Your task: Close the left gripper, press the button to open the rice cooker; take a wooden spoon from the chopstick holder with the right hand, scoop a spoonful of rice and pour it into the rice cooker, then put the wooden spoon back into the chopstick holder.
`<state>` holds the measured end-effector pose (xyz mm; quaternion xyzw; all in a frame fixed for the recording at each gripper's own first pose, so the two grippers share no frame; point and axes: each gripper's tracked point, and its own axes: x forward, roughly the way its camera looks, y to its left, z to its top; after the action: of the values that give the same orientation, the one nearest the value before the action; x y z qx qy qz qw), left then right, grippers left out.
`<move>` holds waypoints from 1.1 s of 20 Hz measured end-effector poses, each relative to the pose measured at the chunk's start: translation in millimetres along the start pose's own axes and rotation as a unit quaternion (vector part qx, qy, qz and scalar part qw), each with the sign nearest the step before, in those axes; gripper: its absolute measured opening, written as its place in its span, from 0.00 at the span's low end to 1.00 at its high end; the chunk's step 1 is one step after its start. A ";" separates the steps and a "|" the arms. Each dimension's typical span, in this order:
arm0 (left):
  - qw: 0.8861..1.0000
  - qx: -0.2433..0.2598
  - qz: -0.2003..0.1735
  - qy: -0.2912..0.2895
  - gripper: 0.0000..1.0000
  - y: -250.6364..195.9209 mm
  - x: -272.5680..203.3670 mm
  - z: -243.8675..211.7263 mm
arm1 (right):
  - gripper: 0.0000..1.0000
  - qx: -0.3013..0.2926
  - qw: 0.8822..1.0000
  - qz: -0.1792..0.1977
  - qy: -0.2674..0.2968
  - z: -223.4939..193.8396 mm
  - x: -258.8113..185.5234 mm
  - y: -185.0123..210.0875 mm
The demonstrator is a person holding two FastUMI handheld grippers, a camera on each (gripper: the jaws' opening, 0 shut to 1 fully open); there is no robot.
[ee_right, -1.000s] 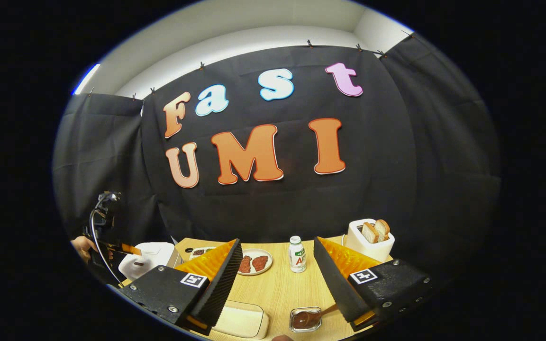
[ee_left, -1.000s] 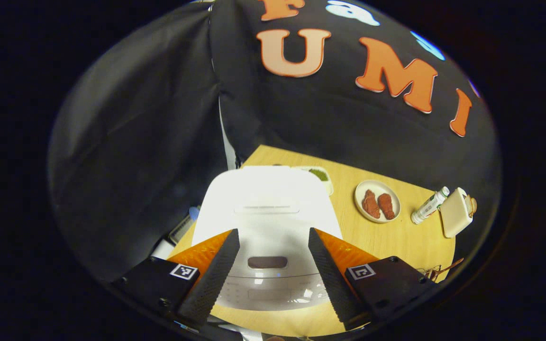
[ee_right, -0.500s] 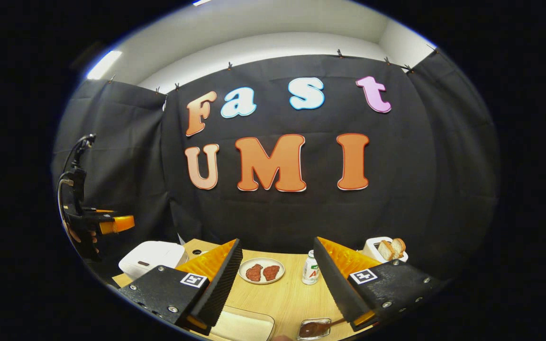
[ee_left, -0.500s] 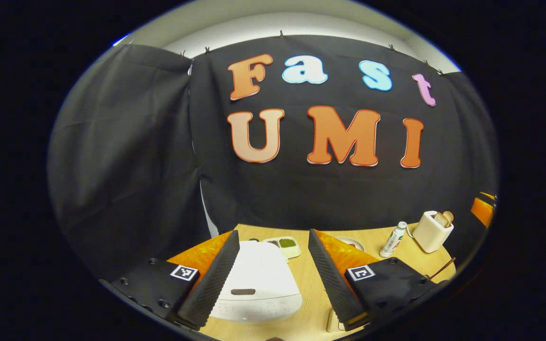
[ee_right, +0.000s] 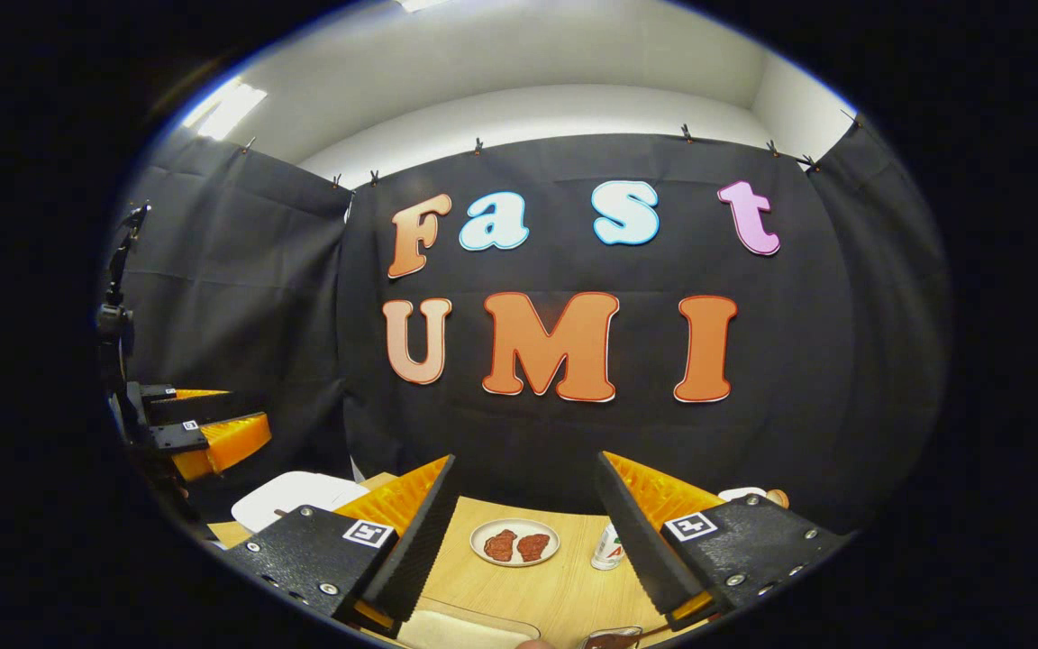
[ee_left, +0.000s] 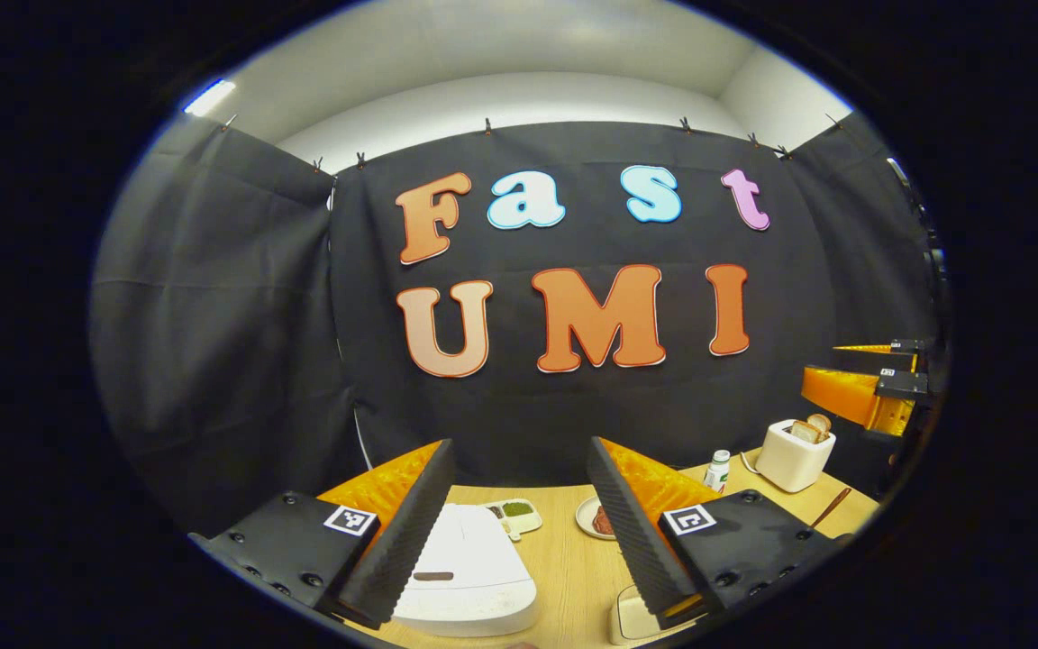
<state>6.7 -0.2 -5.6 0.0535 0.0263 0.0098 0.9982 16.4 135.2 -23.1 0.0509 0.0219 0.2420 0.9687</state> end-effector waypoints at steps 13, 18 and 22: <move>0.999 -0.028 0.023 -0.018 1.00 -1.1 -14.6 8.9 | 0.94 0.013 1.000 -0.013 -0.014 3.8 7.9 0.6; 0.998 -0.050 0.035 -0.018 1.00 2.5 -14.7 7.6 | 0.94 0.010 1.000 -0.010 -0.017 4.9 9.1 4.7; 0.997 -0.059 0.051 0.003 0.99 9.0 -16.6 -3.7 | 0.94 0.015 1.000 -0.007 -0.011 2.5 10.4 6.9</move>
<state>-10.3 8.7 -7.5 -0.0042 0.0255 0.0621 0.9977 22.5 146.0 -20.1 0.0678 0.0150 0.2346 0.9696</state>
